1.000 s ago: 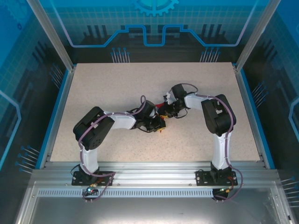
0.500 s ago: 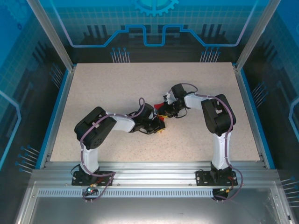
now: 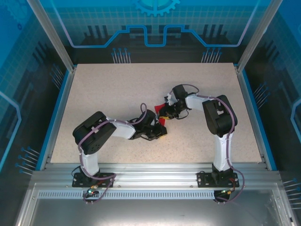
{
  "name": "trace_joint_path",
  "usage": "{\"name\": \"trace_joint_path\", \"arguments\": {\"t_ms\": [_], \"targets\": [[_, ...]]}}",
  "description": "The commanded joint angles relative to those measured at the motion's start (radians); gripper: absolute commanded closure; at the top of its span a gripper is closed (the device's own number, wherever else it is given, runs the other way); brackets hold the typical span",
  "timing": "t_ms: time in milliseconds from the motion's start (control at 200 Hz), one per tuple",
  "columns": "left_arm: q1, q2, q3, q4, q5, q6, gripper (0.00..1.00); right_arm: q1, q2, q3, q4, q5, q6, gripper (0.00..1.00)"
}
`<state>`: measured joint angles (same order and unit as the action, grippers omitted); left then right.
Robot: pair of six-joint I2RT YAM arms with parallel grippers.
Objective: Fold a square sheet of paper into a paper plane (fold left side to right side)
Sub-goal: Fold the wing for the fifth time at the center of the table.
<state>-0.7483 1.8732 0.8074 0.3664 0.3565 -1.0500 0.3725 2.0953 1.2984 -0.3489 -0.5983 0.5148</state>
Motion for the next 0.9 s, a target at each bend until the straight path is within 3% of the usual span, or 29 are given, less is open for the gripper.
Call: {"name": "trace_joint_path", "arguments": {"t_ms": [0, 345, 615, 895], "targets": [[-0.033, -0.024, -0.049, -0.121, 0.063, -0.024, 0.82, -0.001, 0.066, -0.008, -0.037, 0.072, -0.012, 0.78], [0.097, -0.253, -0.012, -0.242, 0.074, 0.067, 0.82, 0.0, 0.045, -0.034, -0.014, 0.073, 0.027, 0.78], [0.102, -0.114, 0.088, -0.184, 0.108, 0.074, 0.82, 0.005, 0.049, -0.042, 0.003, 0.069, 0.044, 0.77], [0.086, 0.021, 0.198, -0.227, 0.101, 0.115, 0.81, 0.009, 0.05, -0.04, 0.002, 0.068, 0.043, 0.77]]}}
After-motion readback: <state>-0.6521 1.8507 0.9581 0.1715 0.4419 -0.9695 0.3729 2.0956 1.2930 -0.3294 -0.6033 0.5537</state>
